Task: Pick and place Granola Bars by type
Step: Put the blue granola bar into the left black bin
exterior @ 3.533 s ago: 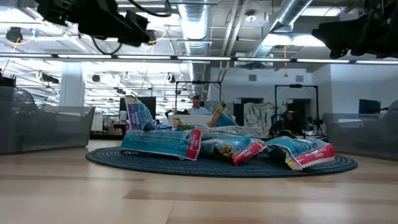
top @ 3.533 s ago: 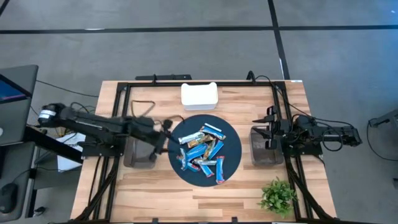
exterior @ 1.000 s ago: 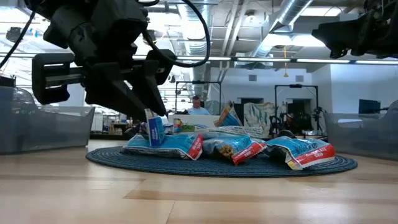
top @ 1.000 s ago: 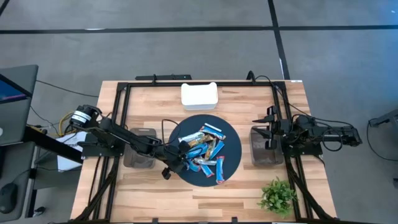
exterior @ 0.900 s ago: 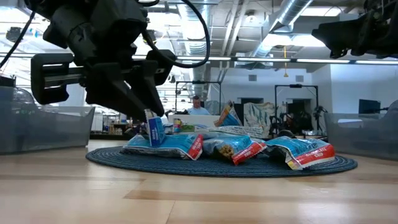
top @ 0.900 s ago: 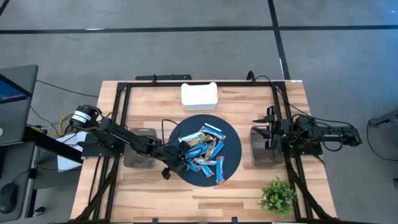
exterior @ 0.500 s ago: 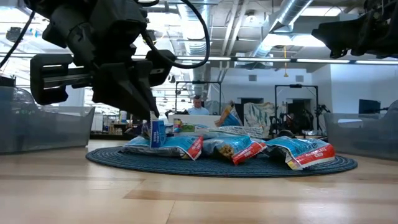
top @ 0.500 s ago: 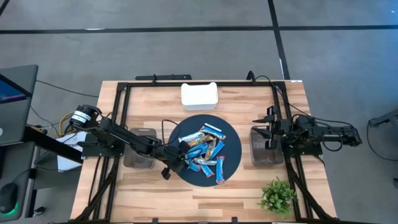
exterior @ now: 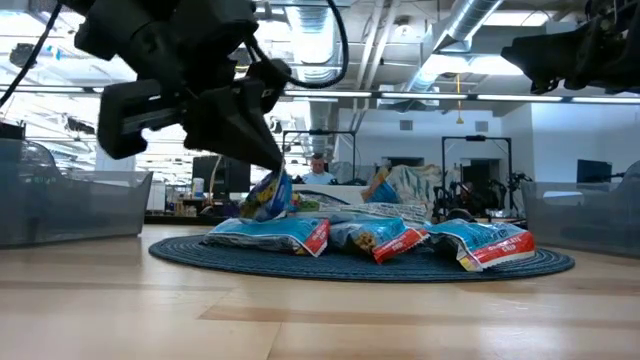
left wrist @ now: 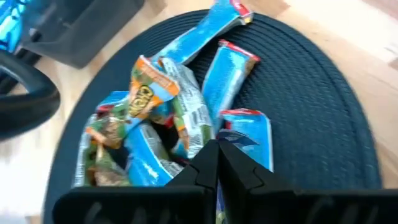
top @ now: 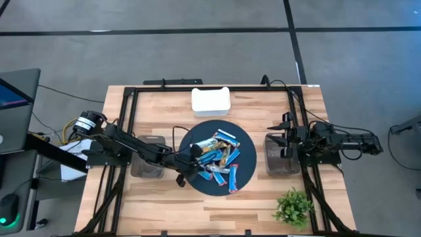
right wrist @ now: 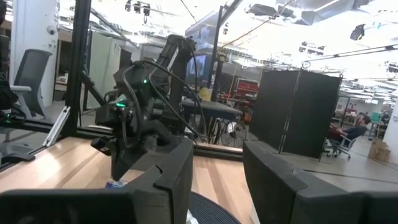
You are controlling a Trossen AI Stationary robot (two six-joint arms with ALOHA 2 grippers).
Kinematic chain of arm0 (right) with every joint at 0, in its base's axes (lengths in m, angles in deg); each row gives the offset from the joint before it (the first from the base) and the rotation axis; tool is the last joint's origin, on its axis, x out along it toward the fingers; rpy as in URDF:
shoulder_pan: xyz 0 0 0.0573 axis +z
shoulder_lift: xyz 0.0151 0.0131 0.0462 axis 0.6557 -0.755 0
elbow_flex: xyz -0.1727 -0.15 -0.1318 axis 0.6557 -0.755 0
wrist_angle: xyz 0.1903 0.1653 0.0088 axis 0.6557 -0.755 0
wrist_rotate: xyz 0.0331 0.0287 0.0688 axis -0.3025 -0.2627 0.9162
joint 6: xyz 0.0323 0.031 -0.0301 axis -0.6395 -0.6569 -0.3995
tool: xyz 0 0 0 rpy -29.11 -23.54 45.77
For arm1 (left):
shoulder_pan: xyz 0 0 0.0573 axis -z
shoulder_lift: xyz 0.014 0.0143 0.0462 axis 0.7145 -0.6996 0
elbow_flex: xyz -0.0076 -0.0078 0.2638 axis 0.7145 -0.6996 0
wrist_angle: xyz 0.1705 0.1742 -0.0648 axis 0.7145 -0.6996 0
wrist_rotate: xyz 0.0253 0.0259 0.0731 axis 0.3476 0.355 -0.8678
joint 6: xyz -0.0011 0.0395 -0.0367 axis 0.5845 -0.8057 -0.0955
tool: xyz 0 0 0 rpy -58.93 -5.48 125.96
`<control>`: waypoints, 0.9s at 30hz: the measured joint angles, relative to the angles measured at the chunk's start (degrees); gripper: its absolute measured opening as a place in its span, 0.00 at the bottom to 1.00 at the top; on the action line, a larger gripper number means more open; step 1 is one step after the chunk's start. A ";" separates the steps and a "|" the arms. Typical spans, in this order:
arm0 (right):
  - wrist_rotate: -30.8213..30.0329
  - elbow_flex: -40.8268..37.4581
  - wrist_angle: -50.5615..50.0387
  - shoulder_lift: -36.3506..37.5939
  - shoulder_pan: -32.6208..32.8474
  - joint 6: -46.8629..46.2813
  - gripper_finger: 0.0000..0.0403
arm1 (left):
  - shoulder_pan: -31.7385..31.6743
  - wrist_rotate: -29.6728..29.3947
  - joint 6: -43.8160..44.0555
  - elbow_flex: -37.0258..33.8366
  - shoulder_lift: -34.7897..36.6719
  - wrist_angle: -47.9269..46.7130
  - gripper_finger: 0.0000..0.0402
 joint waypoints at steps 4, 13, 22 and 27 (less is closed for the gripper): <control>0.00 0.00 -0.04 0.00 -0.01 -0.02 0.33 | 0.90 -4.77 -0.92 1.48 0.00 -1.23 0.00; 0.00 0.00 -0.02 0.00 -0.02 -0.01 0.33 | 4.00 -17.17 -3.81 3.77 0.00 -1.23 0.00; 0.00 0.00 -0.02 0.00 -0.01 0.00 0.33 | 2.07 -10.18 1.79 4.10 0.00 -5.37 0.00; 0.00 0.00 0.03 0.00 -0.01 0.01 0.33 | -1.48 0.72 6.60 4.10 0.00 -8.31 0.00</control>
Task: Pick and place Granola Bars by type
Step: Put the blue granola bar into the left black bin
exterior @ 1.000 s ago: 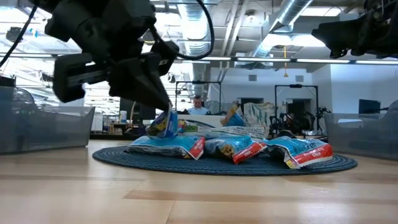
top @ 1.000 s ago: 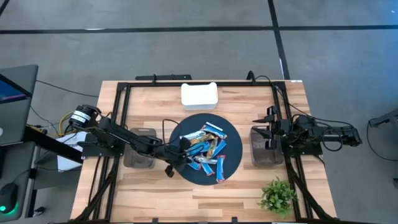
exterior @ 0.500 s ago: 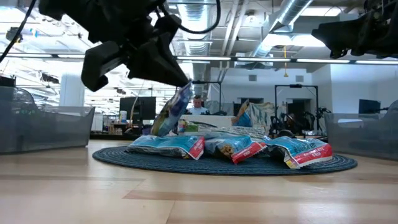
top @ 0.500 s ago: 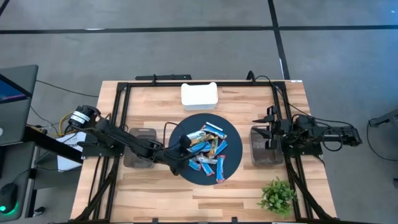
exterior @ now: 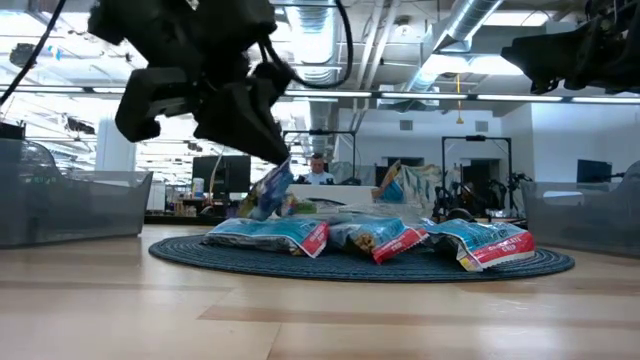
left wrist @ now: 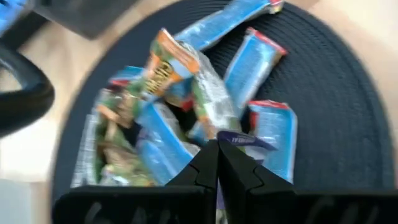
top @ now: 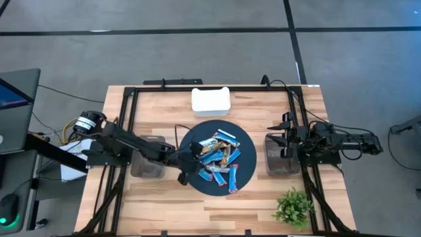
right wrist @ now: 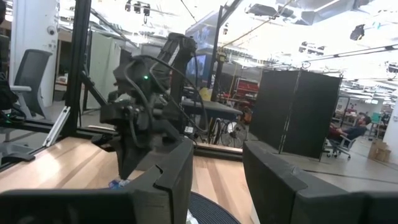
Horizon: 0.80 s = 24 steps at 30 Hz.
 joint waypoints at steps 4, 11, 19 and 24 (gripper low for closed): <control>0.00 0.00 0.01 0.00 0.01 0.00 0.33 | -1.70 5.14 0.59 0.00 -0.39 -2.15 0.00; 0.00 0.00 0.01 0.00 0.01 0.00 0.33 | -2.19 6.31 -0.73 0.00 -0.39 -3.06 0.12; 0.00 0.00 0.01 0.00 0.00 0.00 0.33 | -2.40 4.09 -0.98 0.00 -0.39 -5.48 0.34; 0.00 0.00 0.01 -0.01 0.00 0.00 0.33 | -3.89 4.34 -0.04 -0.02 -0.42 -9.36 0.40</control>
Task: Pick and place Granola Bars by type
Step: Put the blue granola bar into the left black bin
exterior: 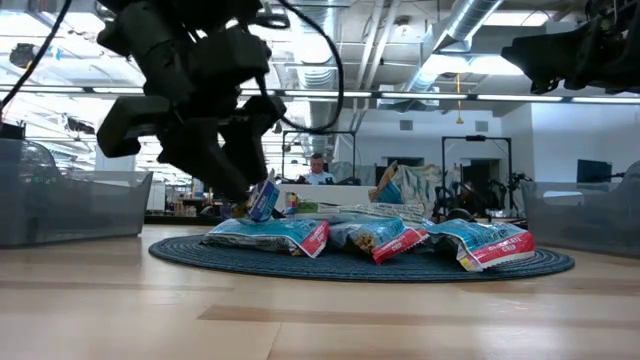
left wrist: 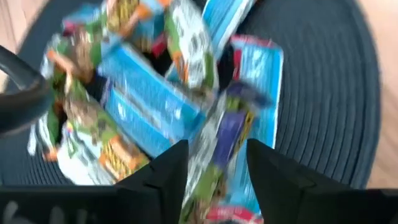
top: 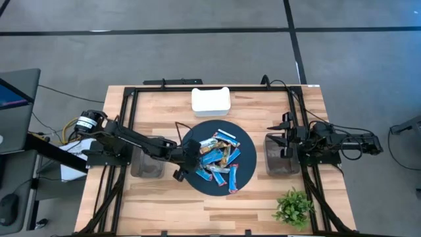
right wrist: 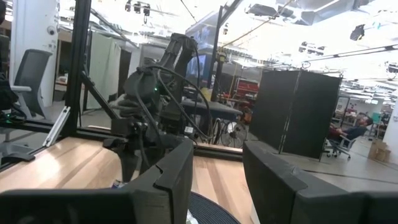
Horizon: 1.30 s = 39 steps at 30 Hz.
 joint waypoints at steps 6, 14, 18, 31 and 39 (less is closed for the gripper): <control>0.00 0.00 0.00 0.01 0.01 0.00 0.33 | -0.85 2.93 -0.36 -0.02 -0.02 0.02 0.38; 0.00 0.00 0.00 -0.01 0.00 0.00 0.33 | -1.80 3.59 -1.98 -0.02 -0.04 -0.09 0.29; 0.00 0.00 0.00 0.01 0.01 0.00 0.33 | -1.78 3.33 -2.93 -0.02 -0.04 -0.06 0.20; 0.00 0.00 0.00 0.01 -0.01 0.00 0.33 | -1.73 -1.30 -4.29 -0.04 -0.06 0.16 0.01; -0.01 0.00 0.00 0.01 -0.01 0.00 0.33 | 0.08 -14.32 -6.49 -0.02 -0.09 4.13 0.00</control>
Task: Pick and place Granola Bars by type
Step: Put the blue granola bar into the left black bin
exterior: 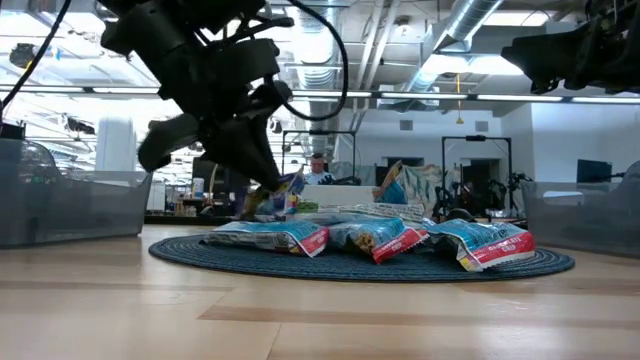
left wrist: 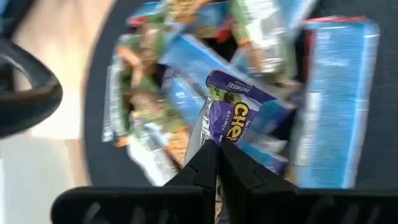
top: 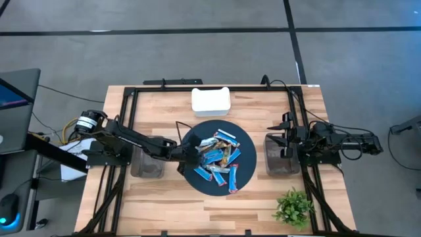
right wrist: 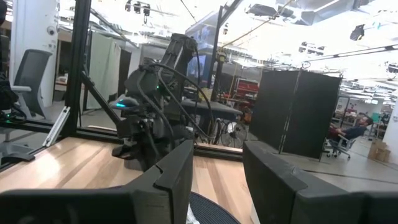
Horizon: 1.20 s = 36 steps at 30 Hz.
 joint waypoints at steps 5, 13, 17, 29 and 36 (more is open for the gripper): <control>0.01 0.00 0.00 -0.01 0.00 0.00 0.33 | 1.76 -10.56 1.72 3.35 0.00 -5.75 0.00; 0.01 0.00 -0.12 -0.01 0.02 0.00 0.33 | 6.77 -22.41 20.33 13.06 0.00 -35.37 0.00; 0.01 0.00 -0.13 0.00 0.02 0.00 0.33 | 9.41 -22.47 37.33 16.21 0.02 -51.88 0.00; 0.01 0.00 0.02 -0.01 0.01 0.00 0.33 | 13.29 -7.41 73.21 15.57 0.07 -80.35 0.00; 0.01 0.00 0.02 -0.01 0.01 0.00 0.33 | 13.25 -7.26 74.63 14.16 0.09 -79.52 0.00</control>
